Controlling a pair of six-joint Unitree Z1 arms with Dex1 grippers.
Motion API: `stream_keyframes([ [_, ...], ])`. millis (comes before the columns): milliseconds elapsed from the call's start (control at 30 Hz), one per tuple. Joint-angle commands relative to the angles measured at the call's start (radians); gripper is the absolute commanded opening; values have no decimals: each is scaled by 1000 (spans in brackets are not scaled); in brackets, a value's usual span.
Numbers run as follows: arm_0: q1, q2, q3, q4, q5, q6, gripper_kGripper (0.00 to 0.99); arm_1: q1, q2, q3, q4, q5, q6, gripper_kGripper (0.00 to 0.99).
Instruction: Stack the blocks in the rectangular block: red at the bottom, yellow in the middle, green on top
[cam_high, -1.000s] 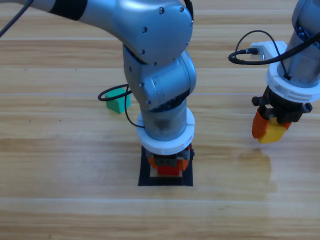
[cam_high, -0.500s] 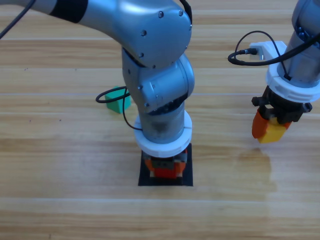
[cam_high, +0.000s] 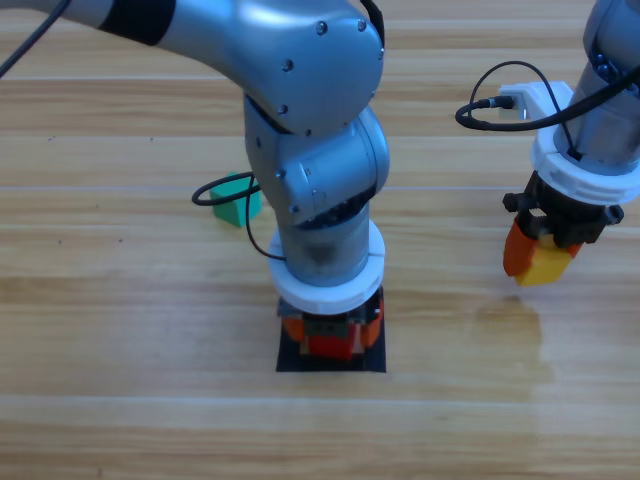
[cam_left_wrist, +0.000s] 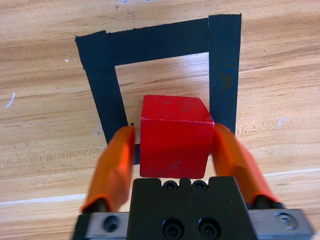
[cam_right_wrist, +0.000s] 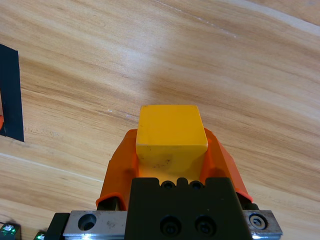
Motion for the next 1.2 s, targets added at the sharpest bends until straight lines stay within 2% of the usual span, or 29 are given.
stream_keyframes([
  [33,-29,27,-29,39,17,11,990,-25,-73,29,-18,10,-1,0],
  [300,-23,8,-61,47,31,23,990,-22,-73,29,-19,9,-3,0],
  [467,22,-18,-251,119,32,74,990,17,-79,21,-19,-36,-3,0],
  [567,63,-61,-376,193,54,89,990,61,-79,12,-18,-91,-7,0],
  [667,143,-133,-373,216,60,111,990,112,-101,11,-15,-146,-17,0],
  [733,212,-184,-322,234,80,131,990,156,-122,8,-7,-192,-20,0],
  [800,249,-248,-238,231,158,131,990,198,-131,-9,17,-229,-24,0],
  [867,288,-274,-175,229,198,160,990,228,-150,-12,25,-240,-20,0],
  [933,325,-293,-115,188,207,247,990,255,-173,-19,25,-240,-18,0],
  [1000,362,-331,-31,105,189,356,989,270,-179,-34,27,-231,-14,0],
  [1067,423,-354,11,76,117,471,988,274,-177,-51,27,-209,-12,0],
  [1133,469,-369,11,71,45,585,988,274,-170,-71,27,-162,-10,0],
  [1200,486,-358,-37,117,0,669,988,274,-159,-92,27,-117,5,0],
])
